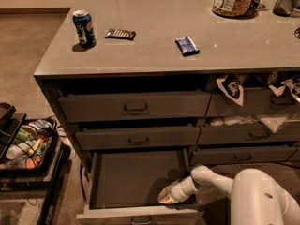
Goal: Open bottom drawer
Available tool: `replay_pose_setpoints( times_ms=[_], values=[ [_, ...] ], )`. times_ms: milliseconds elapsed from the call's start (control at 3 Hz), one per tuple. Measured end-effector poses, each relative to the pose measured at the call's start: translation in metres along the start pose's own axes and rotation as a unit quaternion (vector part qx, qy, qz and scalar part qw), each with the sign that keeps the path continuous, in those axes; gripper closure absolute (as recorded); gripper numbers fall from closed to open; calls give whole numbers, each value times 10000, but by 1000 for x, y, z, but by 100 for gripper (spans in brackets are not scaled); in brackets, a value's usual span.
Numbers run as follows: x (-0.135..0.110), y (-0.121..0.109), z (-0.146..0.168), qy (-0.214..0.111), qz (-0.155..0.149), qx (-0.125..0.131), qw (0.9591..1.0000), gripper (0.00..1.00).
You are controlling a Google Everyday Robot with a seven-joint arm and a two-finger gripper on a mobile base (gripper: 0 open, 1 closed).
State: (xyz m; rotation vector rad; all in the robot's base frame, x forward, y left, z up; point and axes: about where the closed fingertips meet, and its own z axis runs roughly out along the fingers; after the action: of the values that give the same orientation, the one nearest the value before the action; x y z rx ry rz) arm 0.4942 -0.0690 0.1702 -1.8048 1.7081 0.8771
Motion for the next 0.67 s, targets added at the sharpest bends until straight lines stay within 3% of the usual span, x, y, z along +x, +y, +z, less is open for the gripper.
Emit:
replay_pose_setpoints(
  times_ms=[333,667],
  values=[
    [-1,-4,1,13,-70,67,10000,100],
    [-9,-26,-10,149,-404,369,9984,100]
  ],
)
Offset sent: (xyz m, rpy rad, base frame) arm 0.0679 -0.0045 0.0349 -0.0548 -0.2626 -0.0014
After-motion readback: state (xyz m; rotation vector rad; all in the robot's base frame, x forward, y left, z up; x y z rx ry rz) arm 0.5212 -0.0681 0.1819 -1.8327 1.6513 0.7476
